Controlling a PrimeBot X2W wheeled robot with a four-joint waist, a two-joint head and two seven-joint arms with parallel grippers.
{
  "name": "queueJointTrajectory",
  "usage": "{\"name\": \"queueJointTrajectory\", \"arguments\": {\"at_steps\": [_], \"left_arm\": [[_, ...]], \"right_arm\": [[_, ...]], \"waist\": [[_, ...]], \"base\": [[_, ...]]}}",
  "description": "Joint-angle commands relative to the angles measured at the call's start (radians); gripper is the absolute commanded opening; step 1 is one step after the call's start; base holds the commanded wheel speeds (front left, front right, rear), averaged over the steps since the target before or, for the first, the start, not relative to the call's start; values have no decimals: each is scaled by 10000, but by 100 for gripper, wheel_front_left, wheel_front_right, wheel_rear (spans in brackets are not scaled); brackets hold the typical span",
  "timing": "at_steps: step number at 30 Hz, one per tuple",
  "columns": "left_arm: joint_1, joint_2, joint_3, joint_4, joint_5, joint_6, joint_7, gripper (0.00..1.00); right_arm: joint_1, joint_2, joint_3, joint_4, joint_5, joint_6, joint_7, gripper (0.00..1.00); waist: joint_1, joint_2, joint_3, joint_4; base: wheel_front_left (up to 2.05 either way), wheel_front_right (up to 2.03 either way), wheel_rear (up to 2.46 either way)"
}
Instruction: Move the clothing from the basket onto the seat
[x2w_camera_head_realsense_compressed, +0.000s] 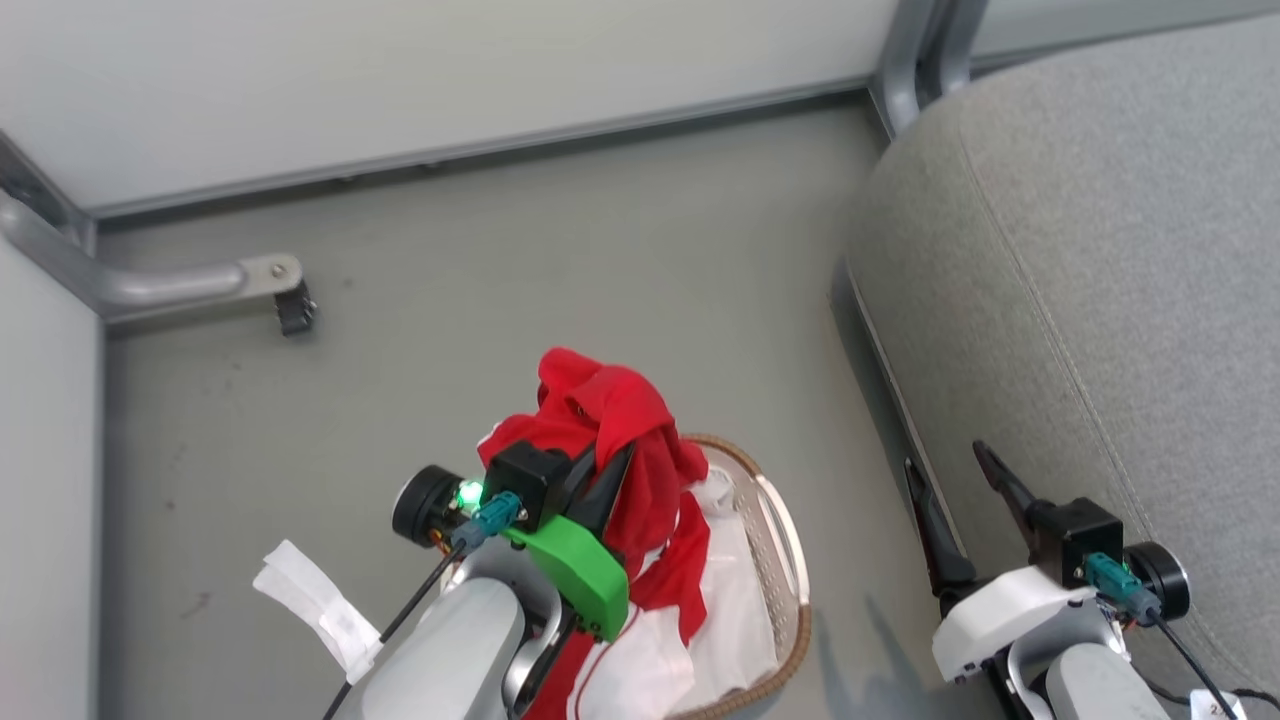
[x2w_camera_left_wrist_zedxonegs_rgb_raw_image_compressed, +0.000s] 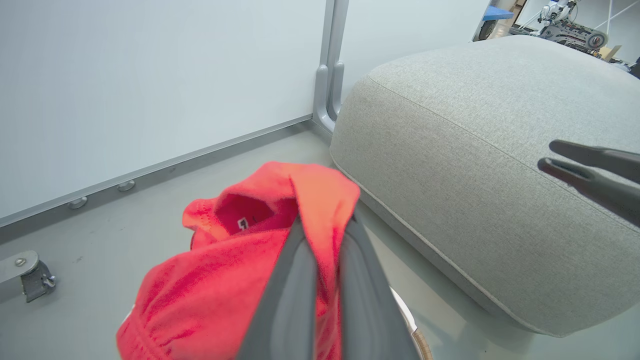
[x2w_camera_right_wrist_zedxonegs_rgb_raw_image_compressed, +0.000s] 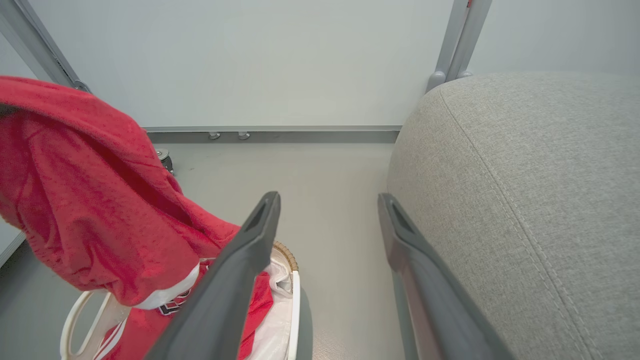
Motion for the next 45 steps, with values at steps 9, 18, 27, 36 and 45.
{"name": "queueJointTrajectory", "arguments": {"at_steps": [9, 18, 27, 36, 45], "left_arm": [[20, -138, 743, -1835, 454, -42, -19, 0], [-201, -190, 200, -2380, 469, -48, -19, 0], [-140, -194, -872, -2632, -179, -49, -21, 0], [315, -183, -549, -2168, -17, -48, -18, 100], [840, -57, -336, -1896, 71, -49, -17, 100]], "right_arm": [[454, -357, 1178, -342, 132, -7, -22, 100], [-1112, -1025, 4135, -1215, 88, -7, -22, 100], [-2618, -288, 5184, 1031, 890, -8, -21, 0], [-1864, -282, 4221, 1039, 1252, -8, -21, 0], [-880, -829, 3492, 535, 1377, -7, -21, 0]], "waist": [[1, 0, -1783, 892], [1, 0, -1859, 1124], [1, 0, -2008, 1701], [1, 0, -1980, 1121], [1, 0, -1627, -1832]], "base": [[0, 0, 0], [0, 0, 0], [0, 0, 0], [0, 0, 0], [0, 0, 0]]}}
